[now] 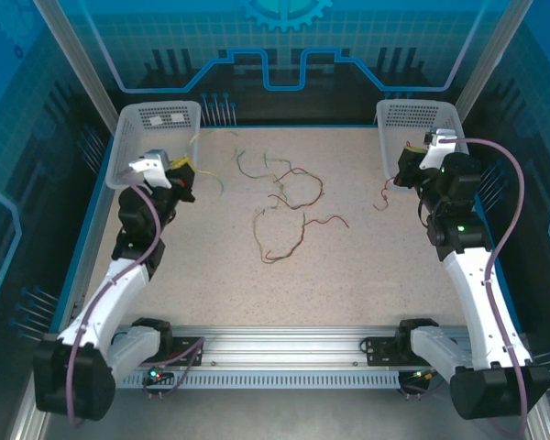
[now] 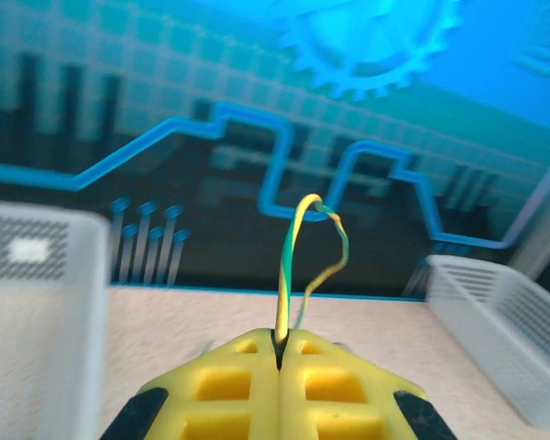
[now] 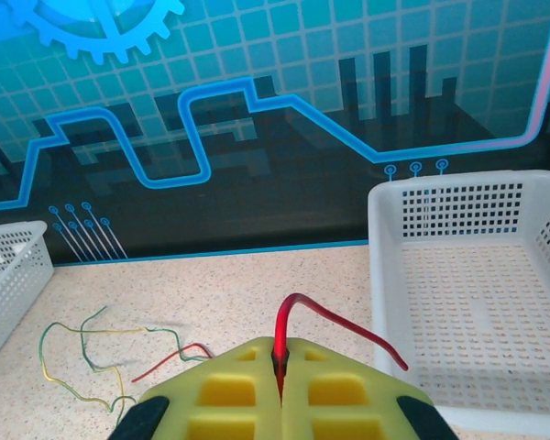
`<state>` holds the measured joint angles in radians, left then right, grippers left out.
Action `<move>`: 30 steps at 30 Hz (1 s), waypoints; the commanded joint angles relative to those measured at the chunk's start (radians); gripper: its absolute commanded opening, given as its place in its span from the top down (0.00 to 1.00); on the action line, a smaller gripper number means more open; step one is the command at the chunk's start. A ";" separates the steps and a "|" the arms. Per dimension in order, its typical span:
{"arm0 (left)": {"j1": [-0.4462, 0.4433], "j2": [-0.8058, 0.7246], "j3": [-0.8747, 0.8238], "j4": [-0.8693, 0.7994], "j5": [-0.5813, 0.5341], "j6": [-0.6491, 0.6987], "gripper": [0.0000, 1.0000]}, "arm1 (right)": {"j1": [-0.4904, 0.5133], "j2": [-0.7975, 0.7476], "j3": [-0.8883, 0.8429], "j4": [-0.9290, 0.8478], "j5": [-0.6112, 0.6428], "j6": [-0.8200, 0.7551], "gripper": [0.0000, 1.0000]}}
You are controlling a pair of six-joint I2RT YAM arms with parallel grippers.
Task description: Untangle the cables
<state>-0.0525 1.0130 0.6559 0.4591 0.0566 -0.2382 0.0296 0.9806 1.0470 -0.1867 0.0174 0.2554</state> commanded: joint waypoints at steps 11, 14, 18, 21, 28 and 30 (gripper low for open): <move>0.291 0.429 0.320 -0.157 -0.015 -0.236 1.00 | -0.014 -0.057 0.008 0.022 -0.026 0.005 1.00; 0.329 0.527 0.390 -0.169 0.026 -0.234 1.00 | -0.014 -0.066 0.014 0.011 -0.021 -0.006 1.00; 0.333 0.637 0.471 -0.169 -0.013 -0.172 1.00 | -0.013 -0.075 0.016 0.004 -0.022 -0.010 1.00; 0.334 0.724 0.539 -0.189 -0.039 -0.142 1.00 | -0.010 -0.077 0.013 0.004 -0.032 -0.007 1.00; 0.336 0.881 0.648 -0.186 -0.085 -0.102 0.65 | -0.008 -0.096 0.006 -0.004 -0.044 -0.019 1.00; 0.336 0.906 0.665 -0.177 -0.099 -0.091 0.55 | -0.007 -0.103 0.003 -0.004 -0.046 -0.022 1.00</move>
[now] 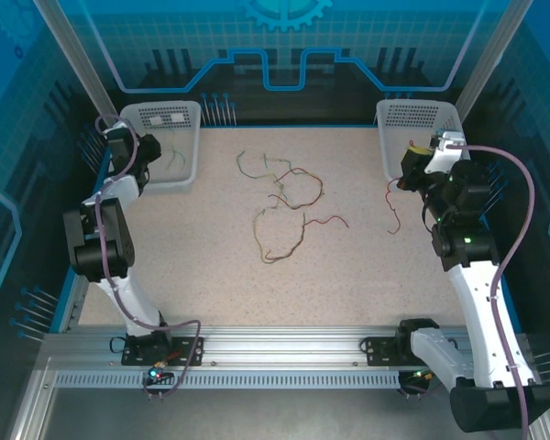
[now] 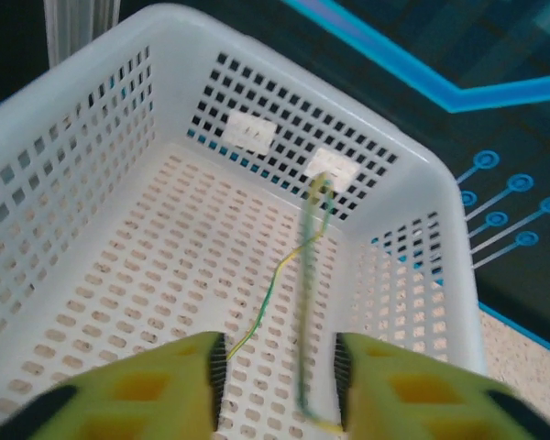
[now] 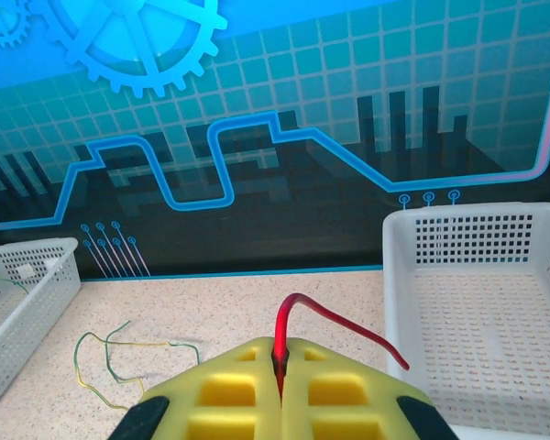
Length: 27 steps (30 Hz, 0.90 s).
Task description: Untangle the cables
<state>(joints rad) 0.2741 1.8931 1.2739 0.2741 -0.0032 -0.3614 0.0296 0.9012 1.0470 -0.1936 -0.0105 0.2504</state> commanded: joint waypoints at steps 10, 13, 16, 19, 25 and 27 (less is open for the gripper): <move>-0.067 -0.030 0.133 -0.160 -0.262 0.170 0.31 | 0.000 -0.016 0.003 0.010 -0.037 -0.016 1.00; -0.084 -0.061 0.233 -0.344 -0.285 0.188 0.36 | 0.005 -0.010 0.013 0.007 -0.035 -0.014 1.00; -0.098 -0.094 0.302 -0.497 -0.301 0.167 0.36 | 0.014 -0.009 0.015 0.012 -0.028 -0.012 1.00; -0.124 -0.190 0.192 -0.394 -0.327 0.184 0.37 | 0.023 -0.005 0.015 0.010 -0.026 -0.015 1.00; -0.136 -0.342 0.018 -0.305 -0.244 0.126 0.40 | 0.034 -0.003 0.018 -0.010 -0.013 -0.037 1.00; -0.136 -0.351 0.005 -0.332 -0.216 0.105 0.41 | 0.035 -0.003 0.018 -0.009 -0.014 -0.039 1.00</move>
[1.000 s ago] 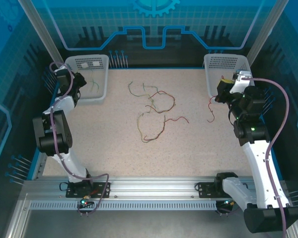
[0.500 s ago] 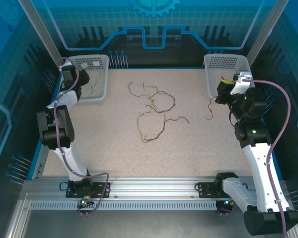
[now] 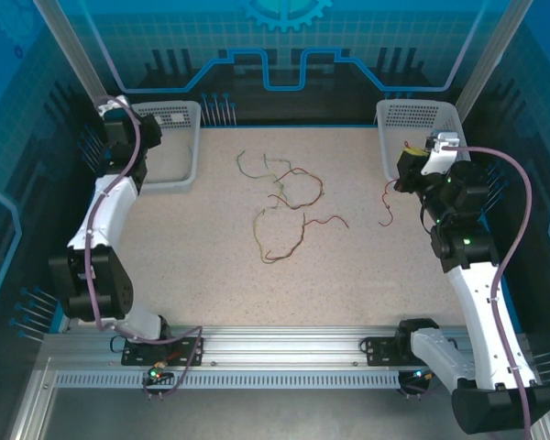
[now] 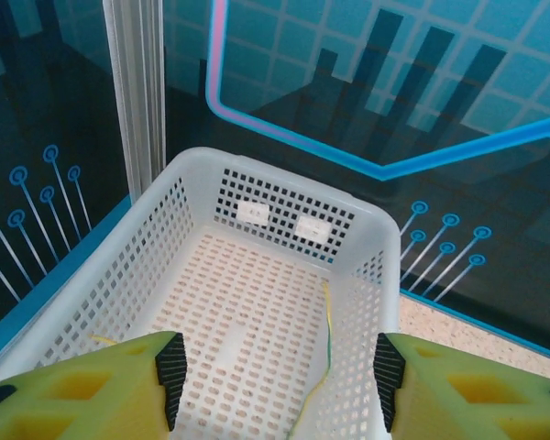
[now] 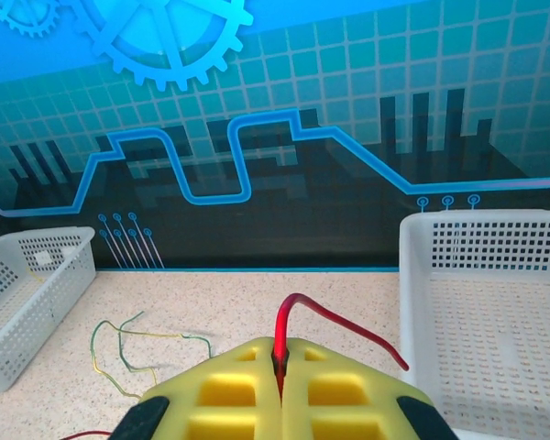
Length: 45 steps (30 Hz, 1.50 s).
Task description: Untangle the cables
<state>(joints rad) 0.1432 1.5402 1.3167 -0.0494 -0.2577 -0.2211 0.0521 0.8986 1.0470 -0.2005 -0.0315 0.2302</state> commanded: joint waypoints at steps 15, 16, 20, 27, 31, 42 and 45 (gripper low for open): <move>-0.763 -0.327 -0.394 0.286 0.218 0.070 0.38 | -0.011 0.318 0.339 -0.095 0.011 0.041 1.00; -0.812 -0.324 -0.403 0.310 0.213 0.094 0.38 | -0.013 0.346 0.376 -0.106 0.035 0.030 1.00; -0.918 -0.294 -0.431 0.405 0.227 0.149 0.37 | -0.041 0.487 0.574 -0.155 0.162 -0.028 1.00; -0.929 -0.243 -0.484 0.554 0.264 0.121 0.36 | -0.145 0.685 0.719 0.012 0.219 -0.065 1.00; -0.931 -0.223 -0.488 0.562 0.258 0.118 0.36 | -0.155 0.777 0.722 0.123 0.218 -0.109 1.00; -0.930 -0.212 -0.527 0.594 0.239 0.144 0.36 | -0.196 0.933 0.410 0.688 0.226 -0.085 1.00; -0.931 -0.213 -0.529 0.583 0.232 0.144 0.36 | -0.208 1.004 0.413 0.695 0.244 -0.070 1.00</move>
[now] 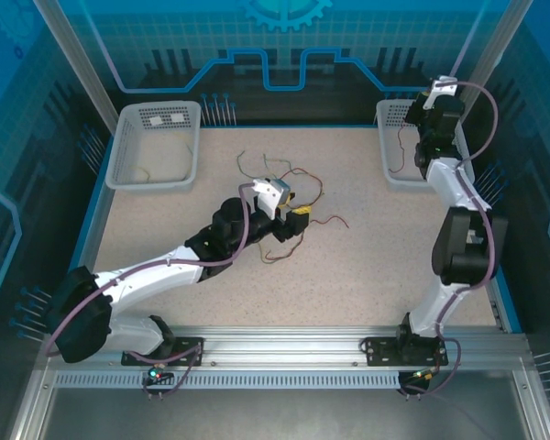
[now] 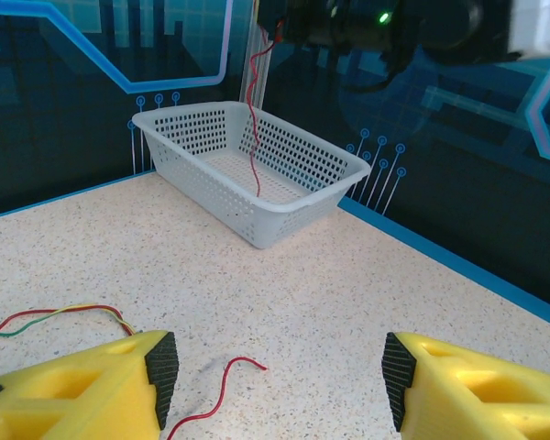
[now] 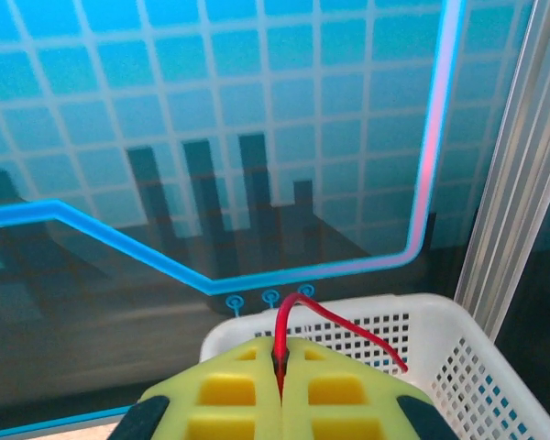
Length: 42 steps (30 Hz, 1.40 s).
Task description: Untangle the cables
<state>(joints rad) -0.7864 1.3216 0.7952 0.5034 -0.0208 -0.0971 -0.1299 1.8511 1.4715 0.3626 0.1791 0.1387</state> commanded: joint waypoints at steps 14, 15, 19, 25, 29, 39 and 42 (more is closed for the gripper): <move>0.000 0.054 0.021 -0.032 -0.086 0.024 0.36 | -0.091 0.323 0.225 -0.235 0.020 0.228 0.54; 0.001 0.054 0.022 -0.042 -0.089 0.025 0.35 | -0.093 0.333 0.247 -0.264 0.007 0.226 0.31; 0.001 0.048 0.010 -0.038 -0.105 0.028 0.32 | -0.084 0.307 0.273 -0.360 0.057 0.213 0.00; 0.011 0.045 0.022 -0.051 -0.135 0.020 0.21 | -0.083 0.083 0.074 -0.288 0.069 0.217 0.00; 0.072 0.051 0.015 -0.046 -0.090 -0.104 0.21 | -0.082 -0.038 0.043 -0.441 0.050 0.238 0.00; 0.199 0.076 0.122 -0.314 -0.056 -0.256 0.24 | 0.094 -0.547 -0.435 -0.327 -0.386 0.213 0.02; 0.247 0.114 0.133 -0.346 0.003 -0.281 0.25 | 0.315 -0.670 -0.570 -0.322 -0.381 0.103 0.05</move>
<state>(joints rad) -0.5777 1.3987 0.8967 0.2604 -0.0731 -0.2993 0.0307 1.2549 0.9989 -0.0250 -0.0586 0.3450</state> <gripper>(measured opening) 0.750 0.955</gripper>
